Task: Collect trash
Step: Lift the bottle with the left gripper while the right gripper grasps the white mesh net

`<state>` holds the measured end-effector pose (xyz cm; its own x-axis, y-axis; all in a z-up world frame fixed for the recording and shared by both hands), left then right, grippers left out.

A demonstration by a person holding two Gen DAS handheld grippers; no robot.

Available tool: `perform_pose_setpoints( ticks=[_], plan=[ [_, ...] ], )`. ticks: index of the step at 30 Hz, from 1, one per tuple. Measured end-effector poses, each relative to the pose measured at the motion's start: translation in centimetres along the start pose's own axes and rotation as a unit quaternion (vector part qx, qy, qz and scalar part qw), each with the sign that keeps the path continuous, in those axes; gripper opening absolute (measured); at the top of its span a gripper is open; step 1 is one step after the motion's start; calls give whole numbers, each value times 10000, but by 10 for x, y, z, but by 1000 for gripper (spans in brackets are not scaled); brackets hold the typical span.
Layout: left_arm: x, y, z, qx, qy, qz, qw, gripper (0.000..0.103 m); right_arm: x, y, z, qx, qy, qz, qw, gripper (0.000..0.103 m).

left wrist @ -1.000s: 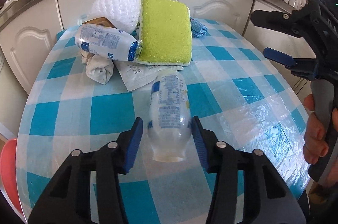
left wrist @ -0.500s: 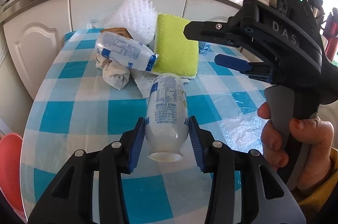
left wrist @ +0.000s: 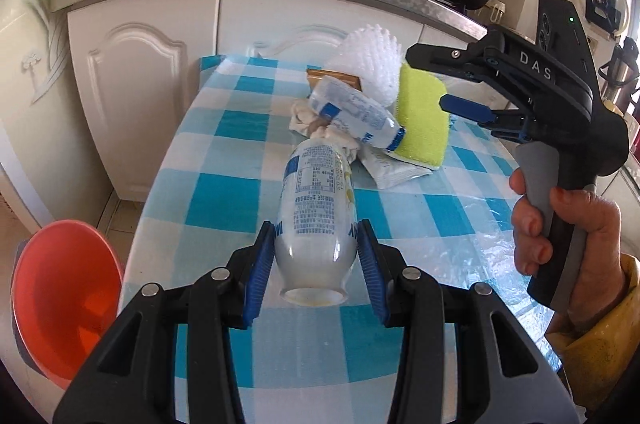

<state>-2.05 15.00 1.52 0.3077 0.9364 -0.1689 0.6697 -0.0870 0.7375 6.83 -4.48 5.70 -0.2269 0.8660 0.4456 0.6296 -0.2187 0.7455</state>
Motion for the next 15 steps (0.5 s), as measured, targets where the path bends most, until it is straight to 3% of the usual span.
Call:
perform_pose_setpoints(
  ticks=[7,13,14,15],
  plan=[
    [29,6,-8,-171,185,-238,9994,44,27,30,19,-227,-567,-832,9947,96],
    [45,3,-9,-136,228,-356,9990,44,41,36,48,-65,-973,-1576,9827,95],
    [48,2,-9,-127,236,-367,9990,44,41,35,52,-19,-1072,-1679,9800,91],
    [49,1,-9,-119,245,-377,9989,44,40,34,58,70,-1171,-1786,9769,73]
  ],
)
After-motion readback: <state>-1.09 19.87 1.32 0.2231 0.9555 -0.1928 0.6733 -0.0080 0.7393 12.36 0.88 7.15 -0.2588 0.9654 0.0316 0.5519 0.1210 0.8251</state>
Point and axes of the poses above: each gripper's, at about its wrist camera, not at the fingertips, and z roughly the way its jaws point, x to its left, y to its top, the point moved 5 cm from there along z, roughly the way its jaws point, and after that the axes turned 2 degrees about z, right-handed, at the moved point
